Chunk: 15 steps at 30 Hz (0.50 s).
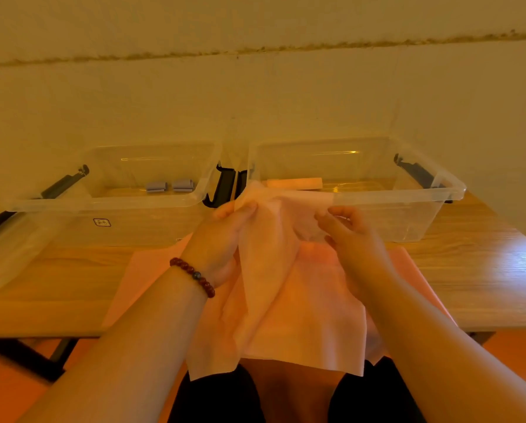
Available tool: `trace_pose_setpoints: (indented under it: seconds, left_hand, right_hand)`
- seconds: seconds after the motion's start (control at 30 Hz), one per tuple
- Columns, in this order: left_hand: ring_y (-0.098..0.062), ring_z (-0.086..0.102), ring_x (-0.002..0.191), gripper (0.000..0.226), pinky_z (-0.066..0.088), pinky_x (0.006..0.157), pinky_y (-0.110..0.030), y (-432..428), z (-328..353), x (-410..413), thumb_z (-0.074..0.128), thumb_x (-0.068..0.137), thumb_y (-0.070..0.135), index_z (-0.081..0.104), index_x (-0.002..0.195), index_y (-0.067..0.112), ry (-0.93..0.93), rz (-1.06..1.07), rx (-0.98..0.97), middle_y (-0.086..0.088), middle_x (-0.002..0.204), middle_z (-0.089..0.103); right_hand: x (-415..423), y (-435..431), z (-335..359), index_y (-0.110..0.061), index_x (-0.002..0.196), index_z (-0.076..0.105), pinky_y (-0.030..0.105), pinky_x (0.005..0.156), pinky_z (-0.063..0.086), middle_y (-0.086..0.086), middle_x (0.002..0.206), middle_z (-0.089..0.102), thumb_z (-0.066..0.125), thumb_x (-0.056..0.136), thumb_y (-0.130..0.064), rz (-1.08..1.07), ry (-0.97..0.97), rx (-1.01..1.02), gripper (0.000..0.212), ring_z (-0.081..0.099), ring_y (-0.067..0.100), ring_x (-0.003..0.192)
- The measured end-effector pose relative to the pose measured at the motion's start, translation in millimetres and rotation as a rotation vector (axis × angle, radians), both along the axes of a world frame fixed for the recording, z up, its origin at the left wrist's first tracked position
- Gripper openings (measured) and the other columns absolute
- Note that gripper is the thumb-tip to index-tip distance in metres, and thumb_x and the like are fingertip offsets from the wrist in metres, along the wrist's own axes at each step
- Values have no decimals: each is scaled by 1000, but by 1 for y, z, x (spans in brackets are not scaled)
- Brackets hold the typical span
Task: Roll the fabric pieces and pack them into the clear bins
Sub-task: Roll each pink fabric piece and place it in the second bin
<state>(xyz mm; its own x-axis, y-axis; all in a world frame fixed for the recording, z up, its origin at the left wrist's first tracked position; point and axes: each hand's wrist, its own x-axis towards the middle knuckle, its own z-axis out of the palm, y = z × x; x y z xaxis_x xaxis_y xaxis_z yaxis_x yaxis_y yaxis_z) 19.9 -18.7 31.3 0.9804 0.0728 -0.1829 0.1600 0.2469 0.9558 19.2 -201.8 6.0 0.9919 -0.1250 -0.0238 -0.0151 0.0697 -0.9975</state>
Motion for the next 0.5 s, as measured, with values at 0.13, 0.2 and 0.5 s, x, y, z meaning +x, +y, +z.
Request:
trace_pose_setpoints:
  seconds: [0.13,0.2,0.5]
  left_hand:
    - [-25,64,108,28,54,89,-43,-2,14,4,52,96,23,61,121,14,-33,-59,-108,-11,114,69]
    - [-24,66,106,27,56,84,-40,1,20,4,53,96,21,62,120,14,-47,-99,-122,-10,112,70]
    - [-12,71,83,23,60,69,-32,7,28,3,57,92,9,66,98,30,-234,-144,81,6,90,75]
  right_hand:
    - [-1,11,5,-21,101,69,33,89,53,-1,95,73,63,91,-28,187,66,51,13,65,18,96]
    - [-3,11,10,-19,82,70,39,92,52,0,83,72,63,92,-20,181,45,87,13,66,20,88]
    - [-2,9,15,-15,84,62,35,77,53,-1,70,67,51,98,-14,70,-52,433,18,65,15,74]
